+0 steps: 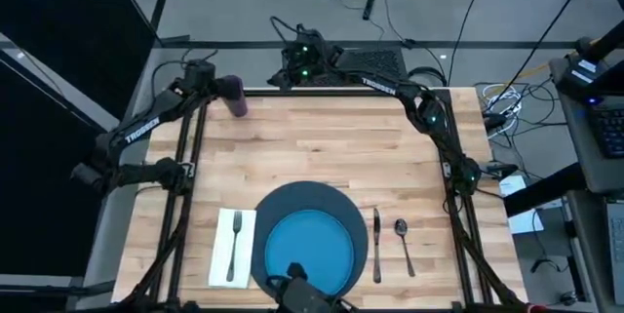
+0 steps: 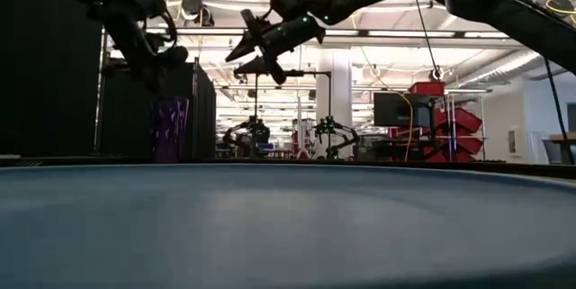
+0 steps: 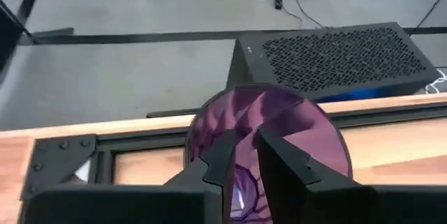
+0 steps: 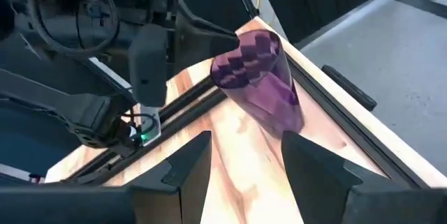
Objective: Set table place
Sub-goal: Put the violet cup on the middle right of the table
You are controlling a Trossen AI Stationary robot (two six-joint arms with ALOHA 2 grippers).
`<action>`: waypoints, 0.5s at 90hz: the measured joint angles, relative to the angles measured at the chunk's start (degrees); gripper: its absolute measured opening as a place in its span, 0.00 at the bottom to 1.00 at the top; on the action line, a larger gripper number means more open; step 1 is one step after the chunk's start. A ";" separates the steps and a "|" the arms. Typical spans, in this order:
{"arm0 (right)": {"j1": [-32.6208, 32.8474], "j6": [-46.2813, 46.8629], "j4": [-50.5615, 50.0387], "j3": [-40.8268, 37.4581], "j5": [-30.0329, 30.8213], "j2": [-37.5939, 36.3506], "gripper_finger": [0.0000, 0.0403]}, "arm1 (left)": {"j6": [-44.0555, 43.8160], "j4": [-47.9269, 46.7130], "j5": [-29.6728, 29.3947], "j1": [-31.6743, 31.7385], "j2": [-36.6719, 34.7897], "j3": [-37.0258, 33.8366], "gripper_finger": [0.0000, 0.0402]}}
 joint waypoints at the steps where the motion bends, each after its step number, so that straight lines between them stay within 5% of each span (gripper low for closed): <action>1: -0.01 -0.13 -0.06 0.00 -0.01 0.00 0.40 | 0.00 -0.03 -0.01 0.00 0.05 0.00 0.12; 45: 0.00 -2.35 -2.96 0.00 -0.17 0.00 0.40 | 5.33 0.10 -2.87 0.00 -0.56 0.72 0.12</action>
